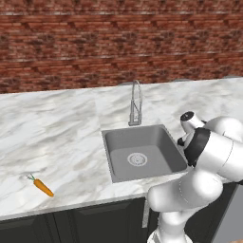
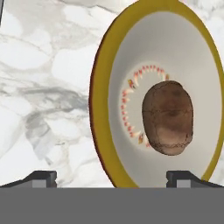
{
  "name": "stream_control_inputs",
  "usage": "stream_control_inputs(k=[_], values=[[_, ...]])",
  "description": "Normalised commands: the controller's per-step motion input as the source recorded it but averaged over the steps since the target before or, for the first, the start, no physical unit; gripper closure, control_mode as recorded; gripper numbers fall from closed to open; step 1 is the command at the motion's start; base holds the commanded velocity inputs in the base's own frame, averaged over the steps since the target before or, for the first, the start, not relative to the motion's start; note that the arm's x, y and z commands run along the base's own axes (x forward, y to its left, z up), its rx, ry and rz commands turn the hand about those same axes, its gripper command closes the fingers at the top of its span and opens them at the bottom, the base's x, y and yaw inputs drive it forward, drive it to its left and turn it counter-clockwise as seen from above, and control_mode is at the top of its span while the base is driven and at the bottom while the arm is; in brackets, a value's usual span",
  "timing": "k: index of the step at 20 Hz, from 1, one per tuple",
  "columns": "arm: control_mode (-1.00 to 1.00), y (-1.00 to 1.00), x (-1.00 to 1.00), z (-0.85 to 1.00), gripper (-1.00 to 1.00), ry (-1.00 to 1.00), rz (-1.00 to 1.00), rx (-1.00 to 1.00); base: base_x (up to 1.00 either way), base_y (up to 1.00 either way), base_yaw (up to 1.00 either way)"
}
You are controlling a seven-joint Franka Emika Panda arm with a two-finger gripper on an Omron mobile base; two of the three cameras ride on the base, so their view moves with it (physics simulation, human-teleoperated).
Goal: Pick the potato from the sink and place it in the bowl. Then pick the bowl and place it in the microwave. Then close the microwave door and press the start button.
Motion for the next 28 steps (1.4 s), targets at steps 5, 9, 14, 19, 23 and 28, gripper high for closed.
stream_control_inputs(k=[5,9,14,19,23,28], values=[[-1.00,-0.07,0.15,-0.08,-1.00,0.00,0.01,0.00,0.00,0.00,0.00],[-1.00,-0.18,0.16,-0.14,-1.00,0.00,0.02,0.00,0.00,0.00,0.00],[-1.00,-0.21,0.13,-0.13,-1.00,0.00,0.02,0.00,0.00,0.00,0.00],[-1.00,-0.11,0.02,-0.04,1.00,0.00,0.01,0.00,0.00,0.00,0.00],[-1.00,0.00,0.00,-0.05,1.00,0.03,0.00,0.00,0.00,0.00,0.00],[-1.00,0.00,0.00,0.04,1.00,-0.03,0.00,-0.01,0.00,0.00,0.00]])
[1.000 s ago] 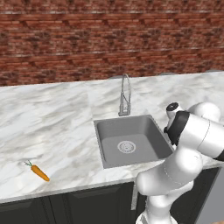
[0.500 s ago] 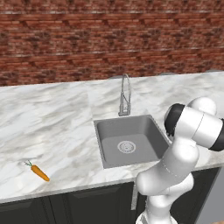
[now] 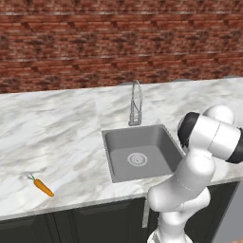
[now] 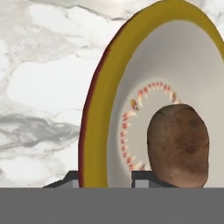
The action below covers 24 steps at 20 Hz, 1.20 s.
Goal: Pick the potato from the sink and place it in the bowl. Then pick the bowl and place it in the microwave. Then close the microwave door and press the start button.
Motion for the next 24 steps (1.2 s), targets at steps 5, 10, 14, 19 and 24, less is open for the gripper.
stream_control_inputs(k=[5,10,14,19,24], values=[[-1.00,0.04,-0.21,0.67,1.00,-0.10,0.00,-0.03,0.00,0.00,0.00],[-1.00,0.40,-0.41,0.88,1.00,-0.12,0.06,-0.13,0.00,0.00,0.00],[-1.00,0.73,-0.36,0.89,1.00,-0.01,0.17,-0.20,0.00,0.00,0.00],[-1.00,0.74,-0.39,1.00,1.00,0.01,0.31,-0.07,0.00,0.00,0.00],[-1.00,0.63,-0.26,1.00,1.00,0.08,0.41,-0.01,0.00,0.00,0.00]])
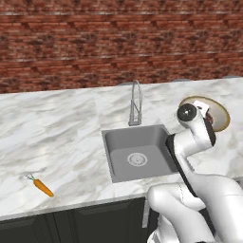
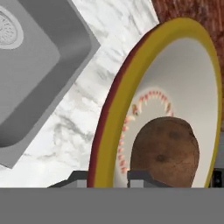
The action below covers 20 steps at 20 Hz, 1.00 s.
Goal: Pick the potato from the sink and place it in the bowl. Then pick the bowl and place it in the microwave. Then close the microwave door and press the start button.
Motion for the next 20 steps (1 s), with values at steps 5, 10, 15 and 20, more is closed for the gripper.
stream_control_inputs(k=[5,10,15,20], values=[[-1.00,0.49,-0.28,1.00,1.00,0.09,0.38,0.00,0.00,0.00,0.00],[-1.00,0.64,-0.20,0.75,1.00,0.07,0.29,-0.02,0.00,0.00,0.00],[-1.00,0.74,-0.05,0.21,1.00,0.00,0.24,-0.17,0.00,0.00,0.00],[-1.00,0.26,-0.07,0.00,1.00,-0.07,0.16,-0.19,0.00,0.00,0.00]])
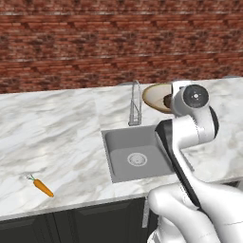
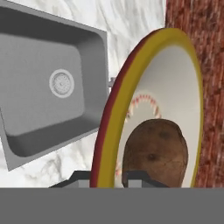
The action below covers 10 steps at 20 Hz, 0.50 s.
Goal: Pick the potato from the sink and place it in the bowl. Then pick the bowl and place it in the microwave. Then close the microwave door and press the start button.
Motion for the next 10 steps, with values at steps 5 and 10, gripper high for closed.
stream_control_inputs(k=[5,10], values=[[-1.00,0.02,-0.02,0.04,1.00,-0.01,0.15,-0.10,0.00,0.00,0.00],[-1.00,0.00,-0.15,0.02,1.00,0.00,0.11,-0.01,0.00,0.00,0.00]])
